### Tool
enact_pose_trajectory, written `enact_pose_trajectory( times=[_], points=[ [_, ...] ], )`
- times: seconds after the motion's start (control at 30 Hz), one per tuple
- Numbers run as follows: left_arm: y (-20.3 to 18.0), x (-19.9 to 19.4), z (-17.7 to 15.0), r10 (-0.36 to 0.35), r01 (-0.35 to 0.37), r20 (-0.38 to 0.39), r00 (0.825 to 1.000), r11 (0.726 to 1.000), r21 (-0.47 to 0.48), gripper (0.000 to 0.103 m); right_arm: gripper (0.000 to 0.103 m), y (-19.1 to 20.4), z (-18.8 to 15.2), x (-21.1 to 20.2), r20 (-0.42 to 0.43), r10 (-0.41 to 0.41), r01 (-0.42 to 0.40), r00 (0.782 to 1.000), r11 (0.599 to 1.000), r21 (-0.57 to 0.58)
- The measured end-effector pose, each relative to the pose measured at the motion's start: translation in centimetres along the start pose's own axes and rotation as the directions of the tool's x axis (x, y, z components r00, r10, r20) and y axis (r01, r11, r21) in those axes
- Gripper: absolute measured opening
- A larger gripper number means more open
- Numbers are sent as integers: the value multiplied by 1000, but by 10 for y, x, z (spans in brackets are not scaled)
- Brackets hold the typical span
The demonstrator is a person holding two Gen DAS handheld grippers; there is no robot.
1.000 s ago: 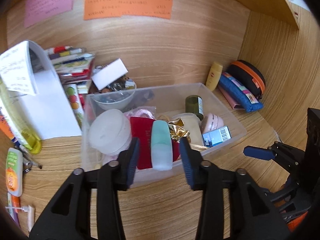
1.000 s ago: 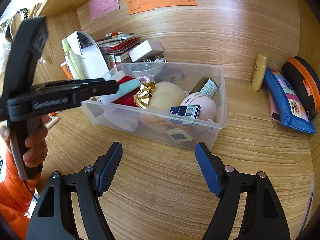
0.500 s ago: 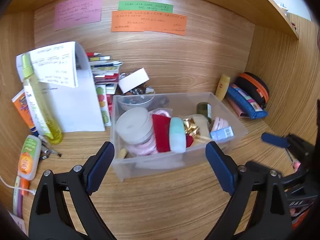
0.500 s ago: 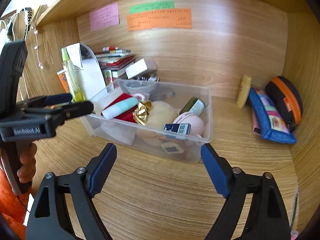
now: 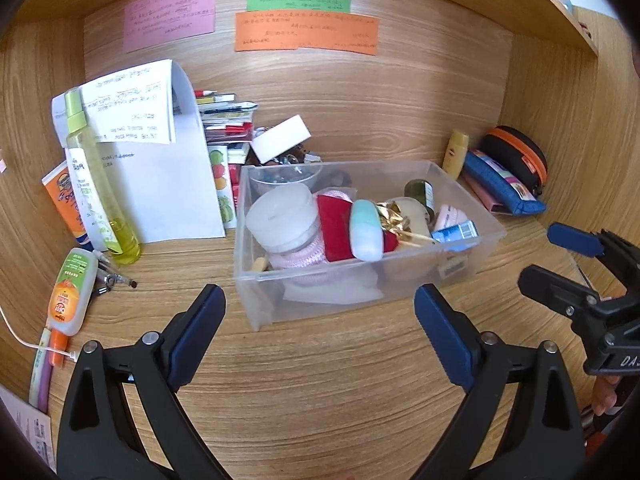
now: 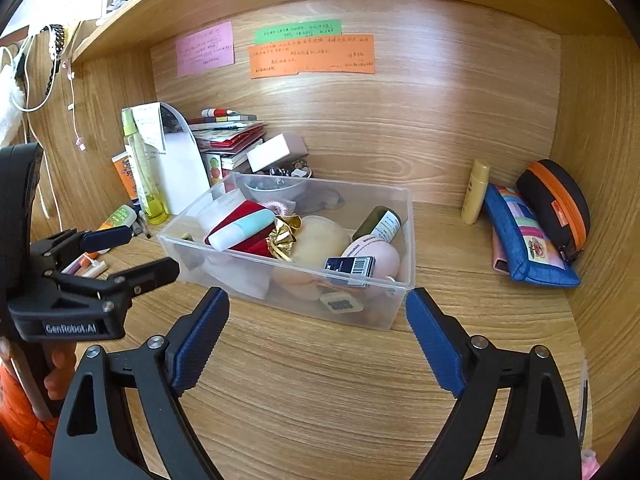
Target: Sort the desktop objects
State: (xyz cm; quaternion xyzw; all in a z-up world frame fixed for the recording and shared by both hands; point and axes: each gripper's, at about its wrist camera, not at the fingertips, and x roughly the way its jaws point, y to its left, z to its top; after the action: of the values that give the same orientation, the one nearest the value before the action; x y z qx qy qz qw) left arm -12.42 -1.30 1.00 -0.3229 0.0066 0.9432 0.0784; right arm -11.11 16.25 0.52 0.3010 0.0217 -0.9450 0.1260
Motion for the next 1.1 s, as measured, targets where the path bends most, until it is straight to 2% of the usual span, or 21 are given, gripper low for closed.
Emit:
enact_pose_trajectory(
  times=[0.1, 0.23, 0.5, 0.73, 0.9, 1.1],
  points=[
    [-3, 1, -1, -7, 7, 0, 1000, 1000, 11, 97, 89, -3, 1, 0, -5, 48, -48, 999, 999, 17],
    [-5, -1, 0, -24, 24, 5, 1000, 1000, 7, 97, 89, -7, 2, -3, 7, 24, -24, 1000, 1000, 20],
    [-11, -3, 1, -40, 40, 15, 999, 999, 26, 97, 89, -12, 3, -1, 1, 26, -26, 1000, 999, 22],
    [-14, -5, 0, -82, 82, 16, 996, 996, 33, 97, 89, -11, 2, 0, -5, 25, -25, 1000, 1000, 17],
    [-16, -4, -1, -33, 32, 31, 999, 999, 41, 97, 89, -13, 1, 0, -7, 11, -11, 1000, 1000, 18],
    [-14, -3, -2, -21, 20, 28, 999, 999, 25, 97, 89, -13, 0, 1, -11, 13, -13, 1000, 1000, 16]
  ],
)
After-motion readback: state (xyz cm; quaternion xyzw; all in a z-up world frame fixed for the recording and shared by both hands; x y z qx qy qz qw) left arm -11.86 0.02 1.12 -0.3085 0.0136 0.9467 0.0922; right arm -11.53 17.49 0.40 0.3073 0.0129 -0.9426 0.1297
